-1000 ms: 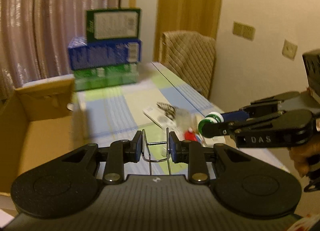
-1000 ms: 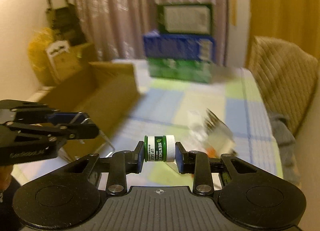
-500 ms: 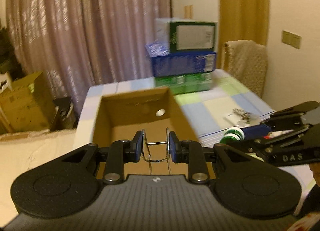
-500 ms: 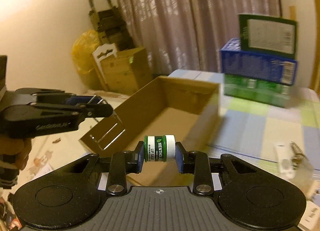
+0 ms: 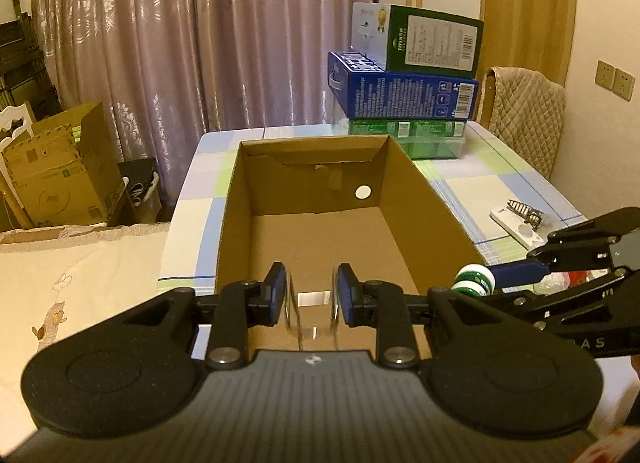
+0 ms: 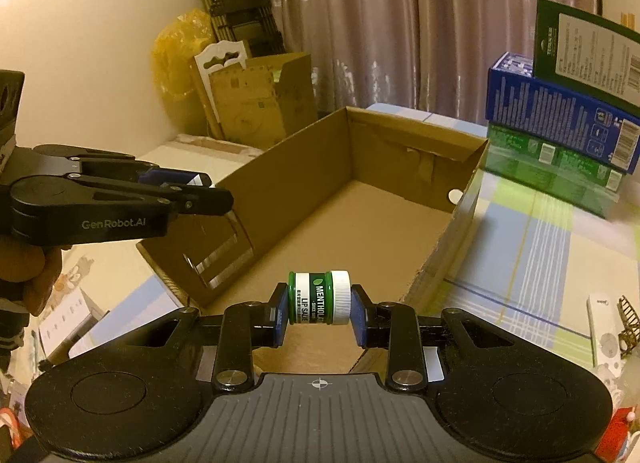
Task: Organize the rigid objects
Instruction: 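Carry the wire stand into the cardboard box and open the left gripper while the right carries the jar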
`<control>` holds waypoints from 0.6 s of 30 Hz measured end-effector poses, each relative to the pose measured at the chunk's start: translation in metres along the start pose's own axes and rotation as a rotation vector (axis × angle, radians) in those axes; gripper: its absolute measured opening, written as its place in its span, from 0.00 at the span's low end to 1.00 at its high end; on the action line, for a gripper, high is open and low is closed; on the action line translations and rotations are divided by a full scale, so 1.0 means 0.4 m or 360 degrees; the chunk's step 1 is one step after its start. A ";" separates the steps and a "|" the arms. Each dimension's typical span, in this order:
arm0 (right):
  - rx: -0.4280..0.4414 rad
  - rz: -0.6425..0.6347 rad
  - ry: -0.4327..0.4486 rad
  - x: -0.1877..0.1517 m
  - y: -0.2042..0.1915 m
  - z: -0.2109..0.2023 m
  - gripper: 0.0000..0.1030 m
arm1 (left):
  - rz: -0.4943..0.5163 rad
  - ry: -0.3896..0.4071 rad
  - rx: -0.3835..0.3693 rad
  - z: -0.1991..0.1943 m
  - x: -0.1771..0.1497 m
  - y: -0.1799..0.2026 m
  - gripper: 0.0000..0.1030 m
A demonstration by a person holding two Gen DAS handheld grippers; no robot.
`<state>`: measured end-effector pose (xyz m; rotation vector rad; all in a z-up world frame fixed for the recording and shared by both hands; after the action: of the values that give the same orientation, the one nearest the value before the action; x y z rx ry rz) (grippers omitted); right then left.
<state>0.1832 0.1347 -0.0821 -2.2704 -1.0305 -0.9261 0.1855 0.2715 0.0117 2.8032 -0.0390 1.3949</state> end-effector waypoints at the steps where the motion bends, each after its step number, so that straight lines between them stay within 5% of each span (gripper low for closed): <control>1: -0.0003 0.0000 0.0000 -0.001 0.001 0.003 0.28 | -0.0009 0.0002 0.0003 -0.001 0.000 -0.002 0.30; 18: -0.0038 -0.0020 0.0019 0.012 -0.016 -0.009 0.28 | -0.0080 0.0058 0.0015 -0.046 0.008 -0.016 0.31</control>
<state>0.1792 0.1384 -0.0752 -2.2776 -1.0347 -0.9610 0.1729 0.2783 0.0252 2.7652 0.0379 1.4382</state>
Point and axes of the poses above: each gripper's, at about its wrist camera, not at the fingertips, and z roughly the way its jaws point, y to its right, x to its top, the point moved 4 cm from there along z, roughly the way its jaws point, and after that the axes turned 1 degree about -x, right-handed, at the moved point
